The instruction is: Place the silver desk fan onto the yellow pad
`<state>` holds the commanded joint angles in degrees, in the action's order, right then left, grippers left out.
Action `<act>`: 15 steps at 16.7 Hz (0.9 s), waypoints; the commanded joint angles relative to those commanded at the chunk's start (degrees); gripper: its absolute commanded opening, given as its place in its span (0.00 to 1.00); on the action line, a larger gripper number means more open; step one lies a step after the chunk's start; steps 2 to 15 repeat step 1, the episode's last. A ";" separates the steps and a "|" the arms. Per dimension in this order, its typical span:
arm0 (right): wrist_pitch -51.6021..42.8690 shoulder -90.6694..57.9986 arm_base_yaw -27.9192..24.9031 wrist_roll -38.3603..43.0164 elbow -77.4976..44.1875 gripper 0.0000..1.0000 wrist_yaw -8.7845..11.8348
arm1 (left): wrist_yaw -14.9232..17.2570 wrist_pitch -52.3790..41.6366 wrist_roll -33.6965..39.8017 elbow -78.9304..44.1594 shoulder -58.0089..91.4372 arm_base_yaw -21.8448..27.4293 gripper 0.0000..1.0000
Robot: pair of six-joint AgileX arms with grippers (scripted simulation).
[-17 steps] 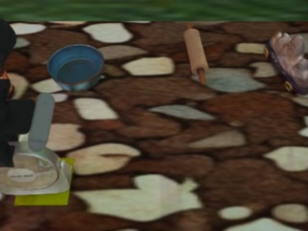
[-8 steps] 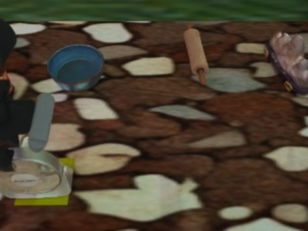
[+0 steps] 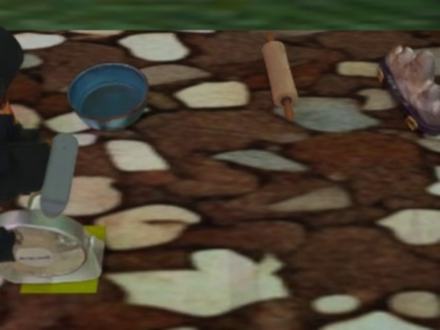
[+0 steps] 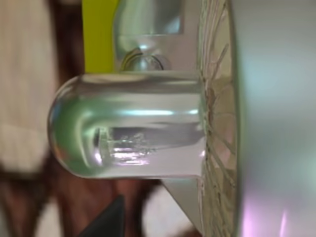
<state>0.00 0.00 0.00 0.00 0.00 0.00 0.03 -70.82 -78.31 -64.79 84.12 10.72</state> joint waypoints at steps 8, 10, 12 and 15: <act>0.00 0.00 0.00 0.00 0.00 1.00 0.00 | 0.00 0.00 0.00 0.00 0.00 0.00 1.00; 0.00 0.00 0.00 0.00 0.00 1.00 0.00 | 0.00 0.00 0.00 0.00 0.00 0.00 1.00; 0.00 0.00 0.00 0.00 0.00 1.00 0.00 | 0.00 0.00 0.00 0.00 0.00 0.00 1.00; 0.00 0.00 0.00 0.00 0.00 1.00 0.00 | 0.00 0.00 0.00 0.00 0.00 0.00 1.00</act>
